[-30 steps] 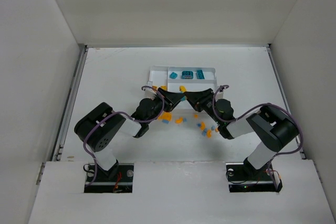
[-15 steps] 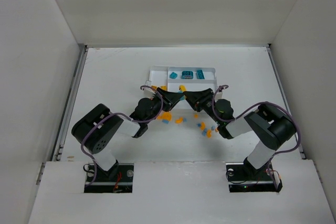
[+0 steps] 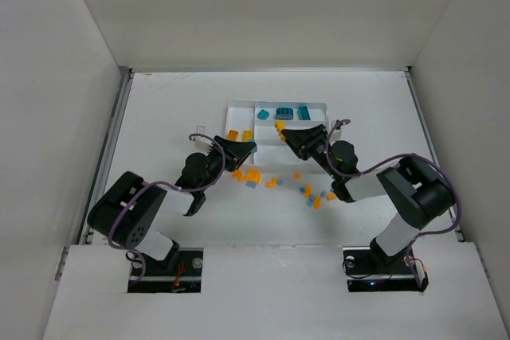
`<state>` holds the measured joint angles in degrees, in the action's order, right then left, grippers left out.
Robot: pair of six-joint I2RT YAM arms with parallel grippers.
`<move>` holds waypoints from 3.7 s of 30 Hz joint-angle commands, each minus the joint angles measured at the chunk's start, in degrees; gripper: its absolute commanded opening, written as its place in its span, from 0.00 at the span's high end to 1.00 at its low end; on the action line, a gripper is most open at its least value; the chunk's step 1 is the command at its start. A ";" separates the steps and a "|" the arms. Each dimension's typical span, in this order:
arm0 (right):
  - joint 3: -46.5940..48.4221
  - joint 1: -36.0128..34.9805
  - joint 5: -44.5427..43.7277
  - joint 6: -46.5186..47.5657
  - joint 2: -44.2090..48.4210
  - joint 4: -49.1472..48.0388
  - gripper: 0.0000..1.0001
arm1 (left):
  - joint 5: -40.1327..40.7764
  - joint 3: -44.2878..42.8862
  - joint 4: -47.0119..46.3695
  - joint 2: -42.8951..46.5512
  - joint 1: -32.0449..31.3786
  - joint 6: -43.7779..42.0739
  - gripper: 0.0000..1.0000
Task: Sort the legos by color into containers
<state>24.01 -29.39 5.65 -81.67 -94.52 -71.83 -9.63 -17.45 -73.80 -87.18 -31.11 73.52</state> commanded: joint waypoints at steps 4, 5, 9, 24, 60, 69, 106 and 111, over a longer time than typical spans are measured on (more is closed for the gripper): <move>13.67 -4.48 0.59 10.29 -1.98 14.06 0.67 | -2.85 1.37 -4.61 9.64 4.79 -3.72 0.85; 15.78 -5.36 0.07 11.43 -2.77 16.87 0.67 | -2.85 1.19 -3.03 11.05 5.23 -4.43 0.85; 23.70 -7.92 -2.57 16.18 -5.67 27.42 0.67 | -2.15 -0.04 4.70 16.15 6.20 -7.68 0.85; 53.85 -9.15 -8.02 24.98 -21.92 53.37 0.63 | 1.63 -0.48 16.93 24.25 8.48 -13.31 0.84; 10.54 -1.59 -13.73 41.67 28.59 50.82 0.56 | 17.27 -42.47 39.95 -14.32 -2.42 -35.89 0.82; 7.37 -1.68 -12.33 41.77 33.43 50.21 0.50 | 20.35 -56.80 48.66 -24.96 -3.47 -43.80 0.81; 5.61 -1.24 -11.19 40.45 37.22 49.33 0.46 | 24.04 -64.92 56.85 -25.95 -6.46 -50.84 0.40; 5.96 -1.59 -11.36 41.24 36.51 49.42 0.56 | 25.18 -56.22 53.85 -17.52 -6.37 -49.18 0.42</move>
<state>29.80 -30.50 -5.56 -41.08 -57.76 -20.62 13.76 -76.99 -15.25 -112.53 -37.58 23.18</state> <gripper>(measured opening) 0.454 0.590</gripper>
